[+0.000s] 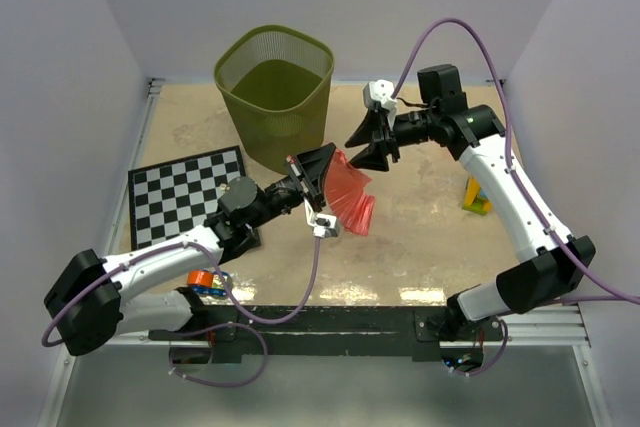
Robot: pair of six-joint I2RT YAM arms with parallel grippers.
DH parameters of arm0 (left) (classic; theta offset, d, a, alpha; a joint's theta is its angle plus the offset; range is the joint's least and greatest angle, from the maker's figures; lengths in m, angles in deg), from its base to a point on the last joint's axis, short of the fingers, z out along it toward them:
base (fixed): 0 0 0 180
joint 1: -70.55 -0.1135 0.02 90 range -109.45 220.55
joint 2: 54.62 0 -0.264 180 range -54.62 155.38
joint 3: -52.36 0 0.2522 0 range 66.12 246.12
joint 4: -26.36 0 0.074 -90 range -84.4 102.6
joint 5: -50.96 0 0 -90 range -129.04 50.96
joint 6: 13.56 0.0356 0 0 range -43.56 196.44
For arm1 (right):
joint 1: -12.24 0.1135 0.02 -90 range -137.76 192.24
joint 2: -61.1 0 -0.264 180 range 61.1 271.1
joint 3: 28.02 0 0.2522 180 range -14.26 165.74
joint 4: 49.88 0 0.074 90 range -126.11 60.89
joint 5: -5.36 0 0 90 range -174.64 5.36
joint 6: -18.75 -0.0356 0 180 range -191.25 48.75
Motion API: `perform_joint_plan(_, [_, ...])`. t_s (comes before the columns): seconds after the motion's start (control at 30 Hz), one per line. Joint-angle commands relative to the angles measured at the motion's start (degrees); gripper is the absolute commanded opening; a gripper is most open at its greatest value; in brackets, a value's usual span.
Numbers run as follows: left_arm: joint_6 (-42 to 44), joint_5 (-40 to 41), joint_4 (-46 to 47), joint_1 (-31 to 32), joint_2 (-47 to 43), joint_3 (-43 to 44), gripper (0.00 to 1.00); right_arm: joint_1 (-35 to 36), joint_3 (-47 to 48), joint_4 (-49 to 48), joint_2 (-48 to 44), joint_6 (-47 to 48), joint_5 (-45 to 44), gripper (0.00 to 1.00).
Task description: Put the trash bags into the trash bin
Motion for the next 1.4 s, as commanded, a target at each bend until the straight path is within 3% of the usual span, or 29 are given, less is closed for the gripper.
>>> perform_joint_plan(0.0, [-0.1,-1.2,3.9,-0.1,1.1,2.0,0.00,0.4,0.7,-4.8,0.0,-5.2,3.7,0.52])
perform_joint_plan(0.3, [-0.8,0.3,4.8,0.4,2.0,3.1,0.00,1.5,0.1,-8.7,1.6,-10.1,2.4,0.46])
perform_joint_plan(0.47, [-1.1,1.3,4.9,0.4,1.8,3.2,0.00,1.8,-0.2,-9.9,1.6,-11.8,2.2,0.33])
perform_joint_plan(0.67, [-1.5,1.8,4.9,0.4,1.5,3.0,0.00,1.8,-0.1,-10.1,1.5,-11.9,1.6,0.03])
perform_joint_plan(0.77, [-3.2,5.1,4.4,0.4,1.3,3.7,0.00,1.8,-0.1,-9.1,0.9,-11.4,1.2,0.00])
perform_joint_plan(0.8, [-3.8,6.8,3.7,0.3,0.8,4.0,0.05,1.7,0.0,-8.1,0.8,-10.5,0.8,0.00])
perform_joint_plan(0.87, [-7.7,9.6,0.9,-0.1,-1.2,5.4,0.22,1.5,0.5,-5.7,0.3,-7.6,0.0,0.00])
perform_joint_plan(0.97, [-19.8,8.8,-16.7,-1.2,-6.2,11.6,0.42,0.6,0.8,-2.4,-0.1,-3.1,0.5,0.00])
perform_joint_plan(1.07, [-34.9,5.3,-30.4,-1.2,-10.6,17.3,0.53,-0.2,-0.3,-3.3,-0.8,-2.7,2.7,0.00])
perform_joint_plan(1.13, [-43.4,1.0,-37.9,-1.2,-12.0,20.5,0.50,-0.3,-0.8,-4.0,-1.0,-2.4,5.1,0.00])
perform_joint_plan(1.23, [-52.2,-5.5,-45.1,-1.2,-12.0,22.6,0.35,-0.3,-1.4,-4.9,-0.9,-1.9,6.6,0.00])
perform_joint_plan(1.3, [-56.7,-7.4,-44.0,-1.2,-11.7,21.8,0.27,-0.3,-0.9,-5.6,-0.5,-3.0,7.0,0.00])
perform_joint_plan(1.37, [-59.6,-8.3,-40.9,-1.2,-11.0,21.0,0.26,-0.3,-0.1,-5.4,-0.3,-3.0,6.8,0.00])
